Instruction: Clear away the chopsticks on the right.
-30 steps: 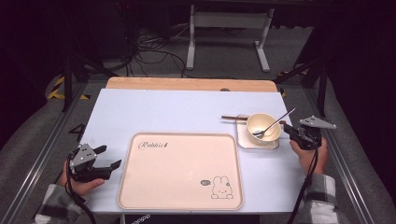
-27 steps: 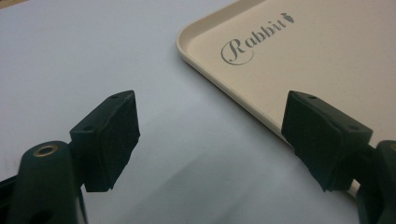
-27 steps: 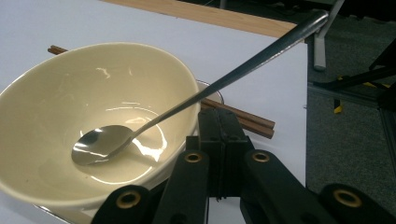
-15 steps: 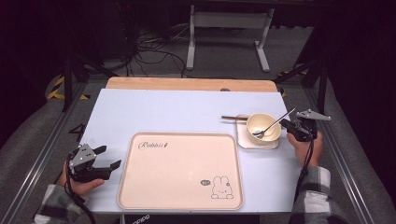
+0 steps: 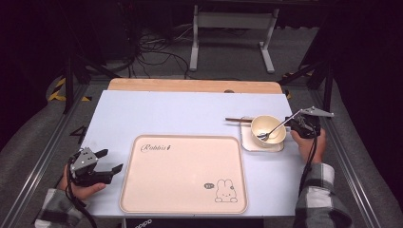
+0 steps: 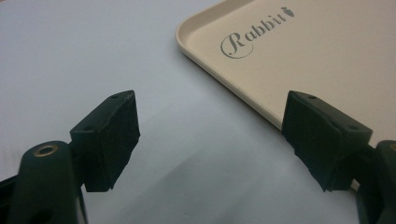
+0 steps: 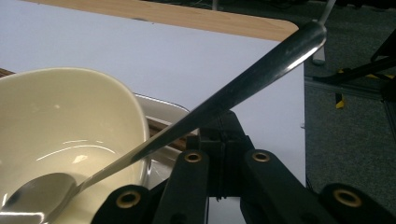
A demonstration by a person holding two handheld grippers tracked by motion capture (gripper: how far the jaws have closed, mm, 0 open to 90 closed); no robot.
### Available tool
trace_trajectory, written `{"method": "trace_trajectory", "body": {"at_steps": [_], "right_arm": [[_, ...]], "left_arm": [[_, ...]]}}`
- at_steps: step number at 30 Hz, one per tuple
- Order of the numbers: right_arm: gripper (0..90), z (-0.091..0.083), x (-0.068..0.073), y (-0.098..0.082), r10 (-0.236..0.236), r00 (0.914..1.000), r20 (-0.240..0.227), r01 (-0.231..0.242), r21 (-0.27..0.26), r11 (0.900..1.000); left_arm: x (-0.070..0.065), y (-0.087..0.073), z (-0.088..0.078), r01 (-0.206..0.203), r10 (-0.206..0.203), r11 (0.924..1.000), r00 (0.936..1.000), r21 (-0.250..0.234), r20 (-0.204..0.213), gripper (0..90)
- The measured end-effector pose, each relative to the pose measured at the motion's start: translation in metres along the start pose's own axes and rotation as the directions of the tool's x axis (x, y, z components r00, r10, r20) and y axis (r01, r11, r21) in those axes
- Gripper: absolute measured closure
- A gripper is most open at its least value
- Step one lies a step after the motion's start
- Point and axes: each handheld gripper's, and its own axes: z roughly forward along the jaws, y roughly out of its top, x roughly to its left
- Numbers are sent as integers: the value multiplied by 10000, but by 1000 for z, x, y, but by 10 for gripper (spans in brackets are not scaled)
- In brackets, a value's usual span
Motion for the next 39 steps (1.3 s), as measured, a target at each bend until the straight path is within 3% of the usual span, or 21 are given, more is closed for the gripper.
{"method": "trace_trajectory", "body": {"at_steps": [16, 23, 32, 39], "right_arm": [[900, 20, 1, 5, -37, 9997, -238, 45, 329, 9994], [900, 29, 1, 7, -152, 9998, -156, 165, 829, 9964], [900, 28, -5, 6, 2, 9998, -183, 11, 744, 9972], [900, 30, -7, 6, 35, 9995, -322, -1, 1072, 9942]], "left_arm": [[0, -1, -3, 4, -4, 10000, 10000, -51, 31, 202], [1, -2, -3, -59, 59, 10000, 9999, -7, 84, 203], [0, -2, -3, -31, 31, 10000, 10000, 12, 92, 203], [0, -2, -3, -82, 81, 9999, 9999, 92, 101, 203]]}}
